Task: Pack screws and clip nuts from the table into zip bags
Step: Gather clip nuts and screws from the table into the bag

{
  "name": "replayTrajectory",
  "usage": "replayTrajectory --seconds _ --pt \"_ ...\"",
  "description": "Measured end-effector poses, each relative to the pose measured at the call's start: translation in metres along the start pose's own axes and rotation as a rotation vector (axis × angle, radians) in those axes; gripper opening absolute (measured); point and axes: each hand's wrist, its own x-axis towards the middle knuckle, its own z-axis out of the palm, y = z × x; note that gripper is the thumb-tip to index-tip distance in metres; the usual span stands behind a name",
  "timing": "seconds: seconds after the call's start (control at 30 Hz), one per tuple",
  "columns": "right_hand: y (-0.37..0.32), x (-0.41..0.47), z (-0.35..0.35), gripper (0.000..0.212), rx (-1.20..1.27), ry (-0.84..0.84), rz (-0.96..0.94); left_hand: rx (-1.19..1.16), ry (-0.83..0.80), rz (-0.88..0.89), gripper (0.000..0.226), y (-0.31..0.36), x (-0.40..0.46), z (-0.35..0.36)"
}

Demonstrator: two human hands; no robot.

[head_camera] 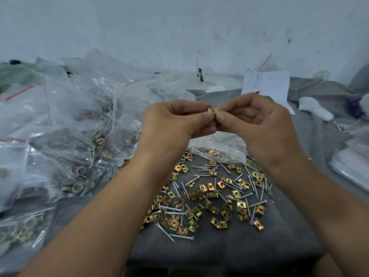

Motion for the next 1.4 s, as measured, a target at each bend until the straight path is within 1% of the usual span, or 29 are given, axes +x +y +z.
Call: replayTrajectory --seconds 0.1,0.3,0.4,0.47,0.57,0.67,0.7,0.77,0.8,0.87,0.93,1.0,1.1,1.17,1.27,1.3,1.33,1.4 --pt "-0.001 0.0 0.0 0.017 0.066 0.017 0.037 0.045 0.0 0.022 0.015 0.003 0.001 0.0" --pt "-0.006 0.001 -0.006 0.029 0.268 -0.048 0.221 0.12 -0.032 0.036 0.014 0.009 0.002 -0.001" --pt "-0.007 0.001 -0.009 0.031 0.294 -0.012 0.291 0.213 -0.032 0.054 0.016 0.009 0.003 -0.001" --pt "-0.005 -0.001 -0.006 0.027 0.267 0.032 0.271 0.221 -0.029 0.046 0.016 0.009 0.003 -0.001" --pt "-0.003 0.0 0.001 0.015 0.251 0.132 0.179 0.148 0.001 -0.005 0.012 0.007 0.002 0.001" --pt "-0.005 0.007 -0.012 0.014 0.274 0.263 0.111 0.104 0.062 -0.072 0.011 0.007 0.004 -0.004" --pt "-0.005 0.009 -0.019 0.015 0.25 0.271 0.092 0.07 0.074 -0.098 0.011 0.008 0.004 -0.006" --pt "-0.006 0.008 -0.029 0.014 0.179 0.215 0.076 -0.024 0.084 -0.172 0.006 0.011 0.004 -0.007" --pt "-0.006 0.005 -0.029 0.014 0.13 0.176 0.068 -0.067 0.085 -0.236 0.003 0.012 0.003 -0.006" --pt "-0.005 0.0 -0.02 0.016 0.012 0.087 0.02 -0.15 0.078 -0.426 0.011 0.007 -0.001 0.0" --pt "-0.006 -0.002 -0.008 0.018 -0.079 -0.019 -0.042 -0.287 0.042 -0.614 0.012 0.001 -0.007 0.007" --pt "-0.006 -0.002 -0.001 0.021 -0.163 -0.122 -0.085 -0.439 0.017 -0.719 0.011 -0.005 -0.008 0.01" --pt "-0.004 -0.005 0.001 0.019 -0.294 -0.262 -0.084 -0.556 -0.013 -0.764 0.018 -0.011 -0.005 0.012" --pt "-0.003 -0.006 -0.002 0.016 -0.322 -0.325 -0.063 -0.592 0.008 -0.769 0.019 -0.013 -0.002 0.012" --pt "0.0 -0.002 -0.012 0.012 -0.388 -0.276 -0.056 -0.649 0.141 -0.765 0.022 -0.014 0.001 0.009" --pt "0.001 0.0 -0.016 0.009 -0.465 -0.26 -0.029 -0.658 0.181 -0.751 0.025 -0.014 0.002 0.008" --pt "0.004 0.002 -0.02 0.007 -0.592 -0.277 0.022 -0.658 0.213 -0.732 0.028 -0.013 0.002 0.006" --pt "0.01 0.002 -0.025 0.005 -0.886 -0.438 0.177 -0.631 0.245 -0.696 0.036 -0.012 0.003 0.003"
